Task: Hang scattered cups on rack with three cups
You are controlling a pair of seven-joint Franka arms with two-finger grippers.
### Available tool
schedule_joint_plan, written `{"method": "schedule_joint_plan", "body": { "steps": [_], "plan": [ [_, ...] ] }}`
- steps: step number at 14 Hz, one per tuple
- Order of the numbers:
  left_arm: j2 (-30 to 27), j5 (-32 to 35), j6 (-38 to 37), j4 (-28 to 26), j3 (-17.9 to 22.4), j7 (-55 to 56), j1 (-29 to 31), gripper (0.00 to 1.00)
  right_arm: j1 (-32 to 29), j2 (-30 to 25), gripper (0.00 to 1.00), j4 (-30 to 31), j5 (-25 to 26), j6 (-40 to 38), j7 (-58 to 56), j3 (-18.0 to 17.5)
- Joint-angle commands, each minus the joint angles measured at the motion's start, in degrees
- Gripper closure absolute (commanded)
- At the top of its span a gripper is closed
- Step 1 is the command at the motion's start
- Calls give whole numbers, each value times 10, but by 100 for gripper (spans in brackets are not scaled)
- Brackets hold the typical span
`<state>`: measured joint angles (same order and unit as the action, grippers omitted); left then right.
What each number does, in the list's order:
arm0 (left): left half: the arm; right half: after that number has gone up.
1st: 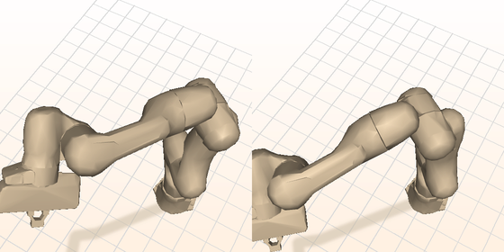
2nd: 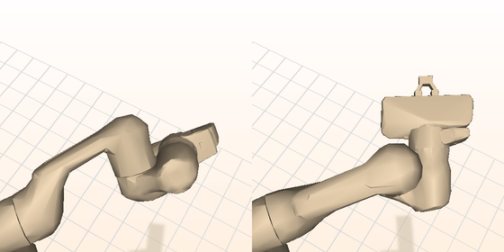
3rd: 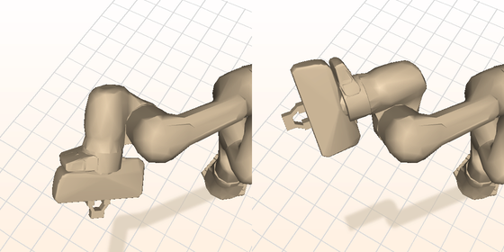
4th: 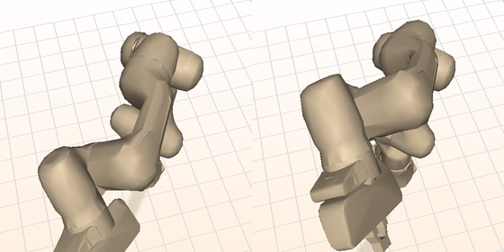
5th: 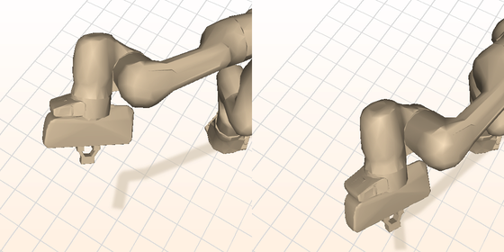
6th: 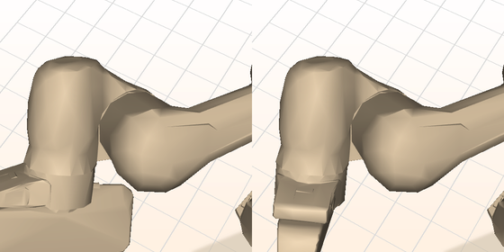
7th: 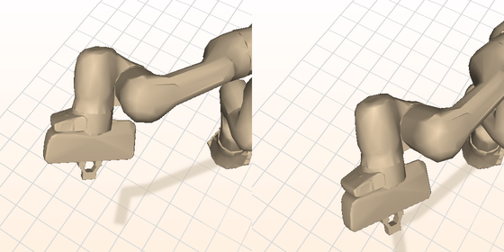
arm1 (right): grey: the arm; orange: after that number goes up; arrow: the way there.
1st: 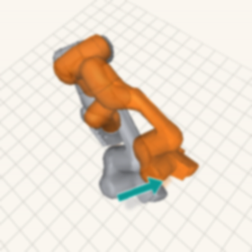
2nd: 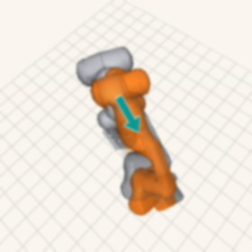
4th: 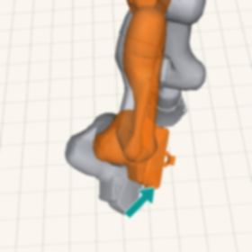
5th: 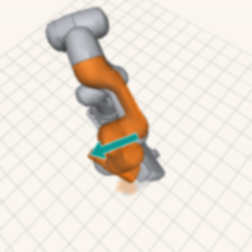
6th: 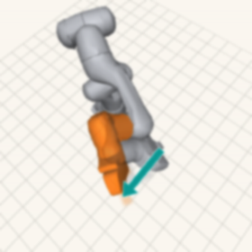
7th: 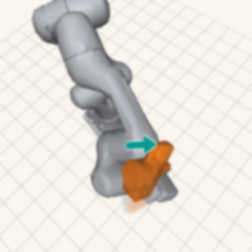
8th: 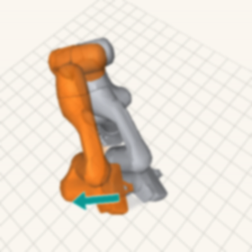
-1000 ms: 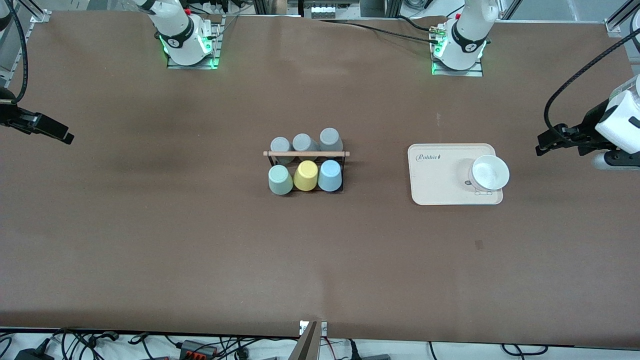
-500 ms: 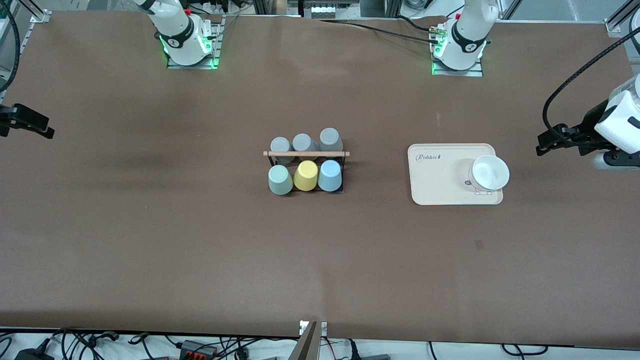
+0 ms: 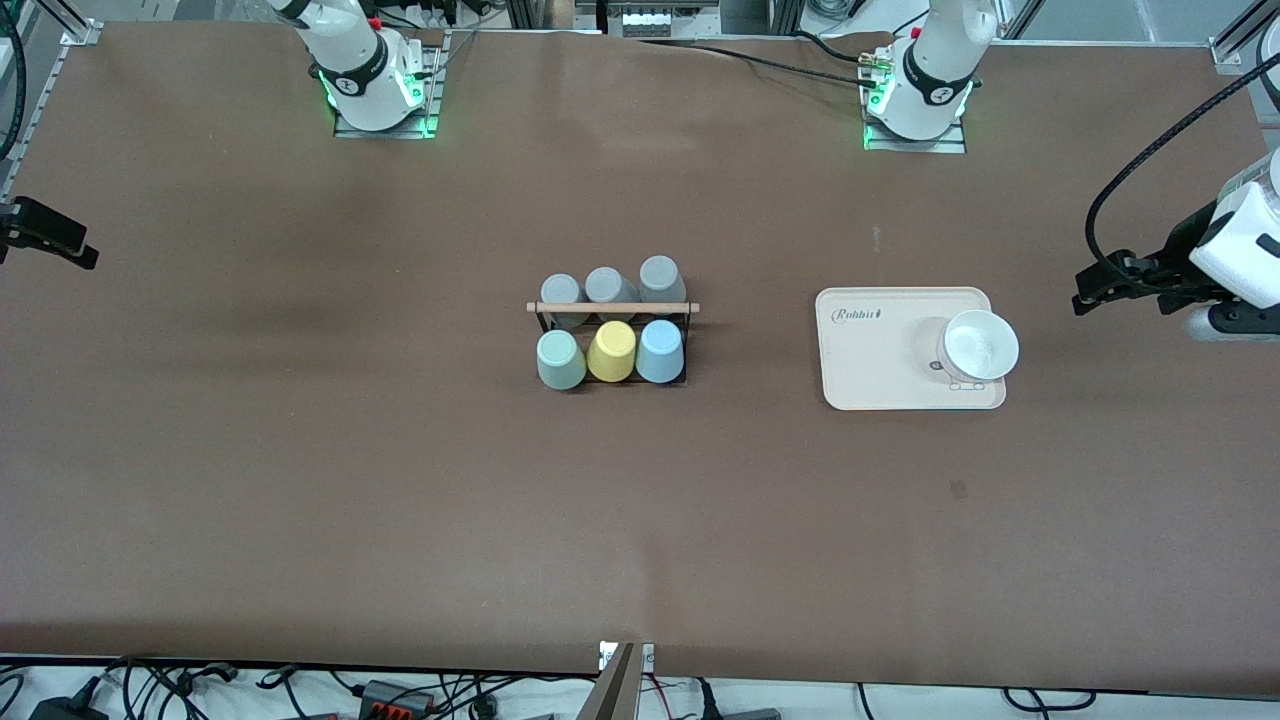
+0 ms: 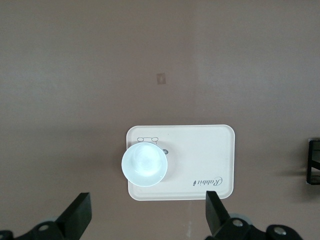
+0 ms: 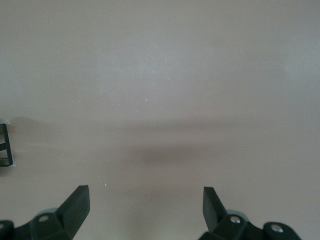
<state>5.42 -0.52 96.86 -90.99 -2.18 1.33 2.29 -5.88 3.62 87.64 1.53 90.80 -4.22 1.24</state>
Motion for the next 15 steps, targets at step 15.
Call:
{"method": "schedule_joint_plan", "body": {
  "steps": [15],
  "plan": [
    [-15, 5, 5, -17, -1, -10, 1, 0, 0, 2, 0, 8, -16, -2, 48, -35]
  ]
}}
